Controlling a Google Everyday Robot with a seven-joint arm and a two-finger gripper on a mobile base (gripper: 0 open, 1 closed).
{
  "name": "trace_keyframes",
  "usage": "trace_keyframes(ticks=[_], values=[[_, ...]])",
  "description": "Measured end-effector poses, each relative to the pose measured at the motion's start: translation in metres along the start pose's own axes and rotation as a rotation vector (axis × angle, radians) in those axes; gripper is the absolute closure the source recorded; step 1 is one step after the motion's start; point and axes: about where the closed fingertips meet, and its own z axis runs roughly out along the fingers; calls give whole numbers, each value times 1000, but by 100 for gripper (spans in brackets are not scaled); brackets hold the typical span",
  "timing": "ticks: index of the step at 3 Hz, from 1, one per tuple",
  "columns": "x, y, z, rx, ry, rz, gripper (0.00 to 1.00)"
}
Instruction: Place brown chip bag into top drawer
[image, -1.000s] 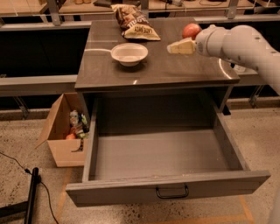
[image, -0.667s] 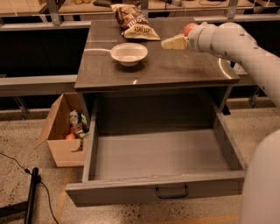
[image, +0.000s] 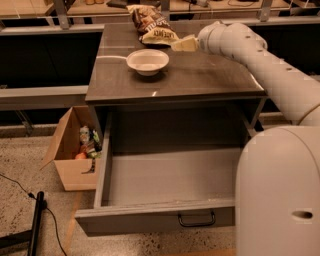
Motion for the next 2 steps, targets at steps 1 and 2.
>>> trace_keyframes(ticks=[1, 2], values=[[-2, 10, 25, 17, -2, -34, 0], [-6, 19, 44, 27, -10, -60, 0]])
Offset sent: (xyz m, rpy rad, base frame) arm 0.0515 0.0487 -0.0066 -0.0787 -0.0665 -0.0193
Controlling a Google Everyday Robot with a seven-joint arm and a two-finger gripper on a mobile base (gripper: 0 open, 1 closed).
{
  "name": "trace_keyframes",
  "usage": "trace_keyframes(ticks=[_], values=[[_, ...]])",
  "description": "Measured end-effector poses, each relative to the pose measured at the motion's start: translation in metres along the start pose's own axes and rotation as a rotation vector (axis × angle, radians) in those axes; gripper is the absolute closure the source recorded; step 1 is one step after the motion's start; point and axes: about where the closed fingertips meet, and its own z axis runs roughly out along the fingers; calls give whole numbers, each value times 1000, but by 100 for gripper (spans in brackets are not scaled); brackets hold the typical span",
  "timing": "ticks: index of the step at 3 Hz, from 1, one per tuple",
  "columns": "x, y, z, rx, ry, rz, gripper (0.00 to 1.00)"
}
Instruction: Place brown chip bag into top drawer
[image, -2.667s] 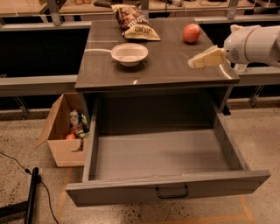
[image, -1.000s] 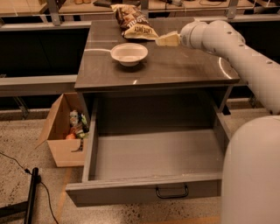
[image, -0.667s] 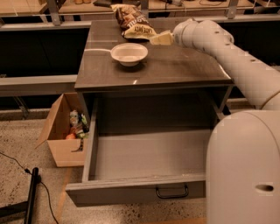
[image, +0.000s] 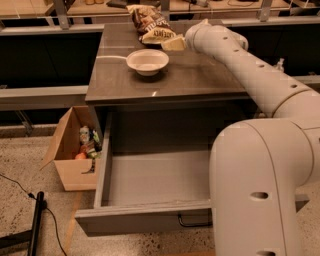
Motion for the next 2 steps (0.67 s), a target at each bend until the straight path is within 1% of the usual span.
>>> trace_keyframes(ticks=[2], values=[[-6, 10, 35, 17, -2, -28, 0]])
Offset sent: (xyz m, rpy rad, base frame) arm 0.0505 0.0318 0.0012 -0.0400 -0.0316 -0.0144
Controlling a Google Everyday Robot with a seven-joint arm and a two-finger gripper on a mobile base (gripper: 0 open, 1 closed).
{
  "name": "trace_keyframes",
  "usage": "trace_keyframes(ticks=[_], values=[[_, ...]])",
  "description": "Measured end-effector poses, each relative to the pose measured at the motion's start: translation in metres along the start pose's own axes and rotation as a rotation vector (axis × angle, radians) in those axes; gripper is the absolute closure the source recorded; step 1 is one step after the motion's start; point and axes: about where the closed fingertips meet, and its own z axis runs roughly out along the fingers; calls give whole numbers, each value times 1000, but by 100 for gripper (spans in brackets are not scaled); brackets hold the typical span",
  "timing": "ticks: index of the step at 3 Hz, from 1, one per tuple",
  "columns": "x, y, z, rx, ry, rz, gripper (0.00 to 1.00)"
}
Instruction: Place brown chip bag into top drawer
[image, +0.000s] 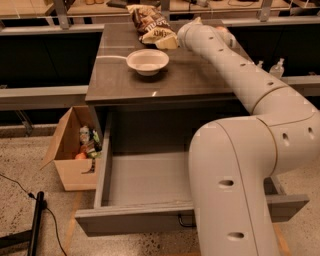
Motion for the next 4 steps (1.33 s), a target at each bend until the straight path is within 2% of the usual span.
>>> trace_keyframes(ticks=[2, 4], values=[[1, 13, 28, -9, 10, -3, 0], [-1, 33, 53, -41, -4, 32, 0]])
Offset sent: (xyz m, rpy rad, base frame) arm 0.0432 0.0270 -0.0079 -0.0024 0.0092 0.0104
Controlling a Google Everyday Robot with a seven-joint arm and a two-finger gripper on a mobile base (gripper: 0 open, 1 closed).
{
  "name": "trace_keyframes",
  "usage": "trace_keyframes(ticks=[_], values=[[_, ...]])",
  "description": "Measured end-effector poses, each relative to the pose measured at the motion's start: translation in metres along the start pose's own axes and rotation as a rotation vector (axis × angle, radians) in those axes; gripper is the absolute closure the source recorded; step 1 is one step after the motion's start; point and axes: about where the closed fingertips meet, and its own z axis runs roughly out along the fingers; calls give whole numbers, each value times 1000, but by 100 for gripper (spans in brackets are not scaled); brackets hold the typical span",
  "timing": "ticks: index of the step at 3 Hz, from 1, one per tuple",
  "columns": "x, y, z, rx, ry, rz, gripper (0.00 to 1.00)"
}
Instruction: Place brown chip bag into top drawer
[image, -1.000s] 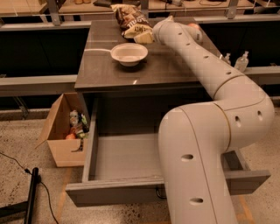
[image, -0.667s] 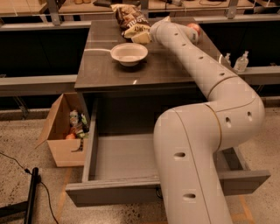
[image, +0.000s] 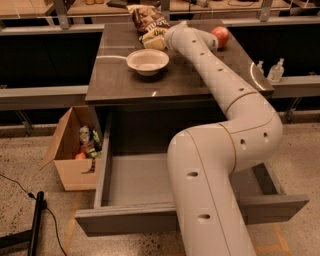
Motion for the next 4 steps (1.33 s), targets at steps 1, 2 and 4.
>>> trace_keyframes(ticks=[1, 2, 4], values=[[-6, 10, 10, -17, -20, 9, 0], [-10, 21, 18, -36, -34, 11, 0], [-14, 42, 30, -70, -40, 10, 0]])
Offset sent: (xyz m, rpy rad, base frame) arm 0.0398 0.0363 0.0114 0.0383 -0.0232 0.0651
